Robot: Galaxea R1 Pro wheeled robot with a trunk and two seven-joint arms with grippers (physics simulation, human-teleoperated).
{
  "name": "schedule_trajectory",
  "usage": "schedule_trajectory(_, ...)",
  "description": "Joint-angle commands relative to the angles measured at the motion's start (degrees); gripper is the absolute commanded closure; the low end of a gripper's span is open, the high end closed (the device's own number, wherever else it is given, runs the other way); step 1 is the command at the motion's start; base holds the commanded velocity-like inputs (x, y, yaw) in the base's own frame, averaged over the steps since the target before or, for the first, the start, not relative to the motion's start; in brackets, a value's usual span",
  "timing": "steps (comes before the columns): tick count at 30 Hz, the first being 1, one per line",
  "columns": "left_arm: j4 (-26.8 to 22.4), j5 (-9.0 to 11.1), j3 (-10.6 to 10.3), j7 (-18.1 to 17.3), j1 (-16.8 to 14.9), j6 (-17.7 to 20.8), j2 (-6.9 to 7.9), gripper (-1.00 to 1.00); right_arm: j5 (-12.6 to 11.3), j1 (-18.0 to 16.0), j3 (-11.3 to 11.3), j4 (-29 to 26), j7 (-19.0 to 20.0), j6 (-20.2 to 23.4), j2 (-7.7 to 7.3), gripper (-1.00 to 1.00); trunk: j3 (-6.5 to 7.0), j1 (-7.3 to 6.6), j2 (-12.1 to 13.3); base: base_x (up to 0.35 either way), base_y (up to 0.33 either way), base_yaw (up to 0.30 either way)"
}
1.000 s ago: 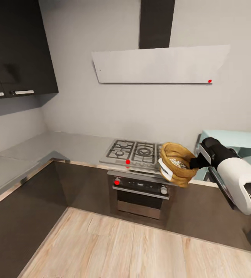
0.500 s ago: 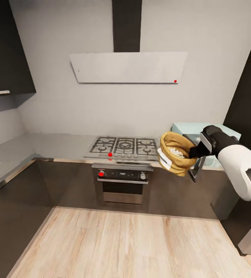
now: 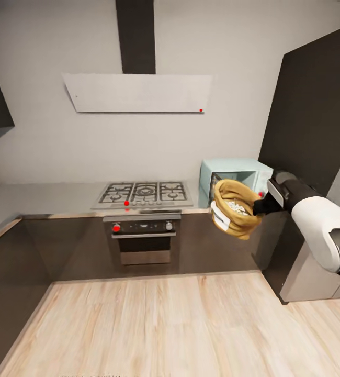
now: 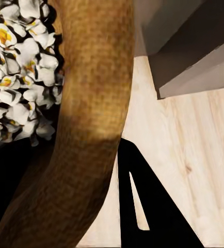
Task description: In the kitchen, take the popcorn bag from the countertop, put it into the microwave, and heat it until the popcorn is cooked so the cooked popcorn ends up inside the bag.
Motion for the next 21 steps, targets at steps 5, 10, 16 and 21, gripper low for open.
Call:
schedule_trajectory(5, 0.02, 0.09, 0.12, -0.02, -0.04, -0.17, -0.02, -1.0, 0.3, -0.05, 0.33, -0.07, 0.46, 0.23, 0.0, 1.0, -0.14, 0.0, -0.14, -0.345, 0.0, -0.3)
schedule_trajectory(10, 0.02, 0.09, 0.07, -0.01, -0.04, -0.17, -0.02, -1.0, 0.3, -0.03, 0.33, -0.08, 0.46, 0.23, 0.01, 1.0, -0.14, 0.0, -0.14, -0.345, -0.002, -0.3)
schedule_trajectory(16, 0.02, -0.06, -0.02, 0.0, -0.04, -0.17, -0.02, -1.0, 0.3, -0.01, 0.33, -0.06, 0.46, 0.23, 0.01, 1.0, -0.14, 0.0, -0.14, -0.292, -0.16, -0.3)
schedule_trajectory(21, 0.02, -0.17, -0.05, 0.0, -0.12, -0.17, -0.02, -1.0, 0.3, 0.04, 0.4, -0.07, 0.46, 0.23, -0.06, 1.0, -0.14, 0.0, -0.14, 0.016, -0.324, -0.297)
